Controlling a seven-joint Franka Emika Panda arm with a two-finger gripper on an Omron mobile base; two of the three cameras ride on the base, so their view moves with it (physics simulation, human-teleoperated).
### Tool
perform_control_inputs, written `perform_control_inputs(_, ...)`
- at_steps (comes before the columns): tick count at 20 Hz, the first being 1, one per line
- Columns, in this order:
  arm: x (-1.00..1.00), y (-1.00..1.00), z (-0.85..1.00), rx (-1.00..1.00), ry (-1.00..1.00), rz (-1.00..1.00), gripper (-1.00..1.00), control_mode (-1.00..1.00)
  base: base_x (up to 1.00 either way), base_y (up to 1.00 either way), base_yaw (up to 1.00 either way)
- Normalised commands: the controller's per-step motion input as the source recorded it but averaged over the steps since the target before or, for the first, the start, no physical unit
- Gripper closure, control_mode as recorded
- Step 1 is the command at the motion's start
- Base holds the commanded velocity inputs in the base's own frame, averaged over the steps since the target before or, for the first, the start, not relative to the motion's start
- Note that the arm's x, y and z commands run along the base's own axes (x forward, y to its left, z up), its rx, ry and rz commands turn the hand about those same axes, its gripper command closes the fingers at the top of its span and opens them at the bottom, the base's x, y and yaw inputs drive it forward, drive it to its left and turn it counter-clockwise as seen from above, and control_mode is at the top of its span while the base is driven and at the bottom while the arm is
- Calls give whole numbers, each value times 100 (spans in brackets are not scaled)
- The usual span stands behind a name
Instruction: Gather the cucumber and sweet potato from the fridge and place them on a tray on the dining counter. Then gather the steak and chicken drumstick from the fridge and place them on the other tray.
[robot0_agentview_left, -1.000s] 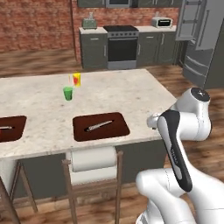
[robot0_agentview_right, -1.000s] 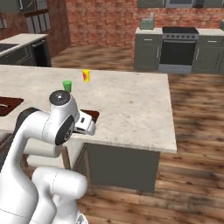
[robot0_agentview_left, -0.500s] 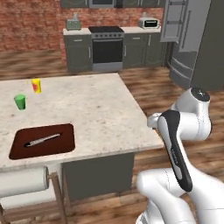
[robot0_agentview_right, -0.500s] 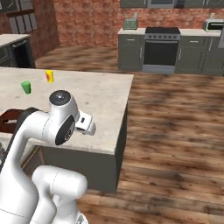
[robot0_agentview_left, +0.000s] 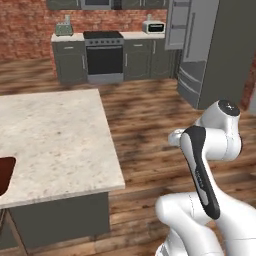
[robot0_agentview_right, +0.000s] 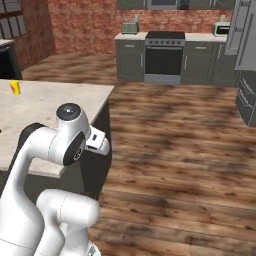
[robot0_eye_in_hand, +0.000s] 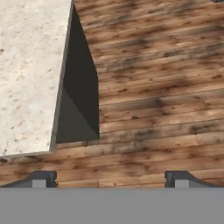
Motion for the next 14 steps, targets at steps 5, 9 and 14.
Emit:
perform_control_inputs(5, 0, 0, 0, 0, 0, 0, -100, 100, 56, -99, 0)
perform_control_inputs(9, 0, 0, 0, 0, 0, 0, -100, 100, 78, -78, 0)
perform_control_inputs(14, 0, 0, 0, 0, 0, 0, -100, 100, 99, -49, 0)
